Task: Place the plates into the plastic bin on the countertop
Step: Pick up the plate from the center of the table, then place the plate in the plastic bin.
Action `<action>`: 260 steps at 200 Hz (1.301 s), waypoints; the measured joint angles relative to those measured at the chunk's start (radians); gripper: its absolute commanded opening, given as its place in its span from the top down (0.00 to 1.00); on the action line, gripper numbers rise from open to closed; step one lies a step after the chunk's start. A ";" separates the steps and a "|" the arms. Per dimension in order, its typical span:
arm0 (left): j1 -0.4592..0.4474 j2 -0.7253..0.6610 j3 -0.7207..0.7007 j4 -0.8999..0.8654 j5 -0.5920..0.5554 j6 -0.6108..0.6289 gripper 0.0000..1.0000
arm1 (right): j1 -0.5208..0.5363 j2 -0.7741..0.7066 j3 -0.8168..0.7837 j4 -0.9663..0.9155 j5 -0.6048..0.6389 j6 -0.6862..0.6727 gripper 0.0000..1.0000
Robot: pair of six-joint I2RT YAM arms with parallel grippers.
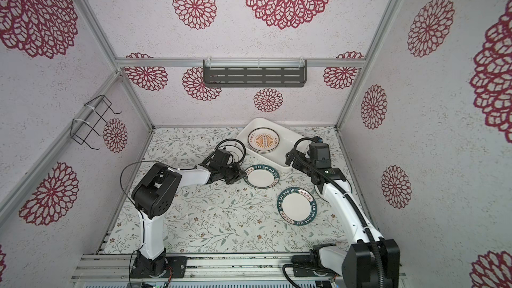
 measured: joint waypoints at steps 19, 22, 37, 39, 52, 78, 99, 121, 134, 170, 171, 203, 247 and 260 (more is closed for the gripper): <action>-0.006 -0.030 0.000 -0.047 -0.019 0.014 1.00 | -0.004 0.000 0.000 0.009 -0.005 0.000 0.01; -0.007 -0.037 0.000 -0.058 -0.022 0.015 1.00 | -0.004 0.000 0.000 0.010 -0.006 0.000 0.01; -0.010 -0.075 -0.002 -0.118 -0.041 0.032 1.00 | -0.007 0.000 0.000 0.014 -0.020 0.000 0.01; -0.011 -0.082 -0.002 -0.128 -0.044 0.035 1.00 | -0.008 0.001 0.000 0.014 -0.023 0.000 0.01; -0.013 -0.122 -0.003 -0.190 -0.060 0.054 1.00 | -0.010 0.004 0.000 0.016 -0.038 0.000 0.01; -0.019 -0.212 -0.001 -0.313 -0.087 0.103 1.00 | -0.016 0.027 0.000 0.039 -0.082 0.002 0.01; -0.021 -0.275 0.022 -0.419 -0.103 0.148 1.00 | -0.020 0.057 0.000 0.062 -0.127 0.003 0.01; -0.021 -0.323 0.074 -0.500 -0.119 0.191 1.00 | -0.020 0.090 0.000 0.085 -0.177 0.011 0.01; -0.018 -0.347 0.106 -0.526 -0.134 0.207 1.00 | -0.020 0.109 0.000 0.102 -0.209 0.019 0.01; 0.003 -0.397 0.196 -0.545 -0.184 0.237 1.00 | -0.020 0.149 -0.001 0.195 -0.324 0.063 0.06; 0.004 -0.397 0.197 -0.545 -0.186 0.238 1.00 | -0.020 0.150 -0.001 0.197 -0.326 0.065 0.06; 0.042 -0.410 0.262 -0.510 -0.221 0.244 1.00 | -0.020 0.179 -0.021 0.335 -0.449 0.146 0.15; 0.079 -0.393 0.315 -0.459 -0.202 0.243 1.00 | -0.019 0.218 -0.055 0.485 -0.532 0.251 0.17; 0.083 -0.377 0.328 -0.443 -0.188 0.243 1.00 | -0.014 0.225 -0.054 0.510 -0.539 0.266 0.17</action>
